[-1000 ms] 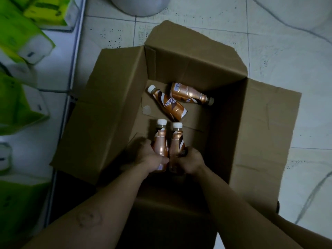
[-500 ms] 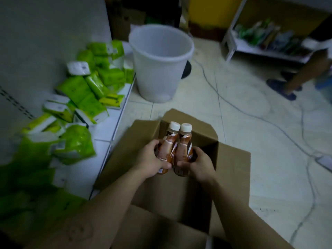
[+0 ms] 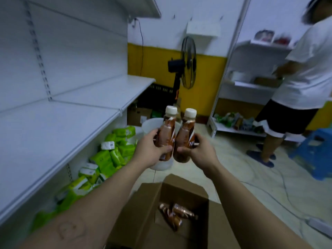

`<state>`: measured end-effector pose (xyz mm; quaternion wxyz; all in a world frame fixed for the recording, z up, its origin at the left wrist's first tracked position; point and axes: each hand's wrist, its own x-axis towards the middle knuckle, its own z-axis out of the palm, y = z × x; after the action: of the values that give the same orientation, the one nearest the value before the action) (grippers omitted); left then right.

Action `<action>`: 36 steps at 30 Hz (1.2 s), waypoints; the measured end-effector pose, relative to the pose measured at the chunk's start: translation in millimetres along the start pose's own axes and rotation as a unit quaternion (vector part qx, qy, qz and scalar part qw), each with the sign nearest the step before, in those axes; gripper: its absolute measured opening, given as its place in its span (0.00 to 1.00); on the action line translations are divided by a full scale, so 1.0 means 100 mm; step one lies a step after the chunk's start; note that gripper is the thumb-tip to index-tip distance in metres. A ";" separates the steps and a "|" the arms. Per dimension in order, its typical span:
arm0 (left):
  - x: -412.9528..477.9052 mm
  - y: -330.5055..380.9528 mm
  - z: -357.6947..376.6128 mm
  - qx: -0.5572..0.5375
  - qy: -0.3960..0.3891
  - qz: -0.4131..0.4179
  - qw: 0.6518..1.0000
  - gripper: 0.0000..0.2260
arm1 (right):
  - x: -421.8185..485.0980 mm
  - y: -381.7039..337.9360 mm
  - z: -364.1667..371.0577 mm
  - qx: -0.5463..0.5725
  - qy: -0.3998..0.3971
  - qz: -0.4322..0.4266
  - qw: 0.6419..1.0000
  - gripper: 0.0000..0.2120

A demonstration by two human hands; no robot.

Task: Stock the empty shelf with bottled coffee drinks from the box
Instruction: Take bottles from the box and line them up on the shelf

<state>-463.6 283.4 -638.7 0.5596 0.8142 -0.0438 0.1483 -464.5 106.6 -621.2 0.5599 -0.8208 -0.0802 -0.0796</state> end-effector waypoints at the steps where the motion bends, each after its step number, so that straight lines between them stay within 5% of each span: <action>1: 0.00 0.15 -0.11 0.007 0.014 0.017 1.000 0.29 | -0.03 -0.18 -0.03 -0.003 0.005 -0.016 1.000 0.23; 9: -0.24 0.93 -0.95 0.025 0.130 0.069 0.989 0.33 | -0.24 -1.30 0.08 -0.018 0.009 -0.099 0.995 0.21; 17: -0.49 1.04 -1.54 0.098 0.165 0.054 0.980 0.28 | -0.33 -1.59 0.57 -0.014 -0.002 -0.140 0.990 0.23; 29: -1.36 0.74 -2.72 0.206 0.320 -0.075 0.921 0.27 | -0.45 -2.03 2.05 0.058 -0.221 -0.185 0.956 0.23; 36: -2.23 0.78 -3.28 0.329 0.428 -0.164 0.826 0.28 | -1.07 -2.35 2.91 0.115 -0.368 -0.202 0.900 0.22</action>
<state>-757.5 536.0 -525.0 0.2376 0.7998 0.3856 0.3939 -608.7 458.1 -537.0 0.5524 -0.6879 -0.4534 0.1267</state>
